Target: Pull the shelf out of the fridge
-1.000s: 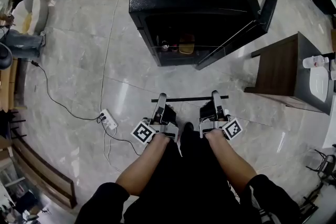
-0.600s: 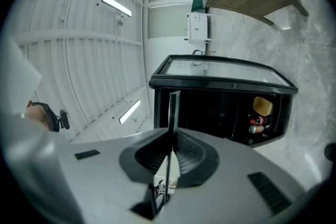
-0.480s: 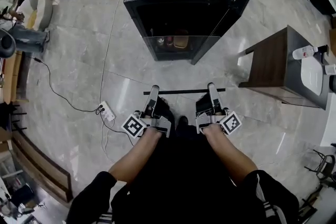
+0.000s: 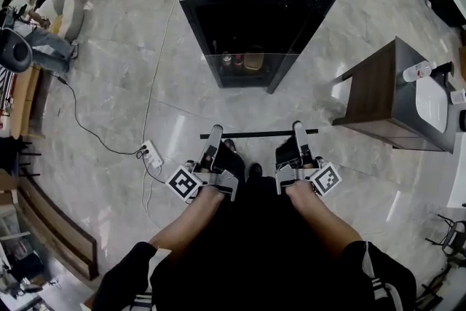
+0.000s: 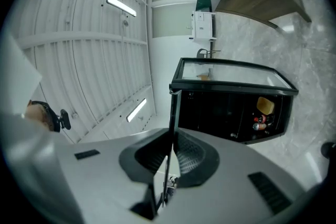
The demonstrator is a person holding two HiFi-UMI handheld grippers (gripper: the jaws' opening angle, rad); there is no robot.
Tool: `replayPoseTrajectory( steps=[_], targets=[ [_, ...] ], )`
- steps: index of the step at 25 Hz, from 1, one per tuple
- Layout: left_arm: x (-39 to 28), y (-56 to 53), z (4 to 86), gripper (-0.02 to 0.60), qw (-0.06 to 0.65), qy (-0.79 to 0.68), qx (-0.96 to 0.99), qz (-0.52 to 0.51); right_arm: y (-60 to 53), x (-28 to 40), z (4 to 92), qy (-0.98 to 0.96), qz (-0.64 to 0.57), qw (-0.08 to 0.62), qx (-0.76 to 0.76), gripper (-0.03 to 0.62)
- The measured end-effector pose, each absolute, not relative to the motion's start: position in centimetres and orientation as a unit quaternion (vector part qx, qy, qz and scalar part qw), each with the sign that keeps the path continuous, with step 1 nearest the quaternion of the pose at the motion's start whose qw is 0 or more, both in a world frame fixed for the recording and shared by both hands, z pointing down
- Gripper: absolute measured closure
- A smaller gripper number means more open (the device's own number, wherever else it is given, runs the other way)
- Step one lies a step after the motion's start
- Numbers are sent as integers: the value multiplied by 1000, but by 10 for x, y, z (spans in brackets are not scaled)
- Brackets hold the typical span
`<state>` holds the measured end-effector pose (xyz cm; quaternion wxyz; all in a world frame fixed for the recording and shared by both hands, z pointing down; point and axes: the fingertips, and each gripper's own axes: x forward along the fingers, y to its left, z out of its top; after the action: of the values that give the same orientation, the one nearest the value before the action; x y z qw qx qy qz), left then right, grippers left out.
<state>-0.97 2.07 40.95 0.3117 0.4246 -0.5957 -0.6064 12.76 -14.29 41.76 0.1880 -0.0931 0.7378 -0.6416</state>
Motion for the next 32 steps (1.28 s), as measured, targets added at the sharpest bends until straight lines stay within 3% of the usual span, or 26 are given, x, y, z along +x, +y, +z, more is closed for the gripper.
replayPoseTrajectory(
  steps=[32],
  targets=[
    [53,60,370,549,290,-591,435,-614,-107,183,379,759,-624,182,-44,554]
  ],
)
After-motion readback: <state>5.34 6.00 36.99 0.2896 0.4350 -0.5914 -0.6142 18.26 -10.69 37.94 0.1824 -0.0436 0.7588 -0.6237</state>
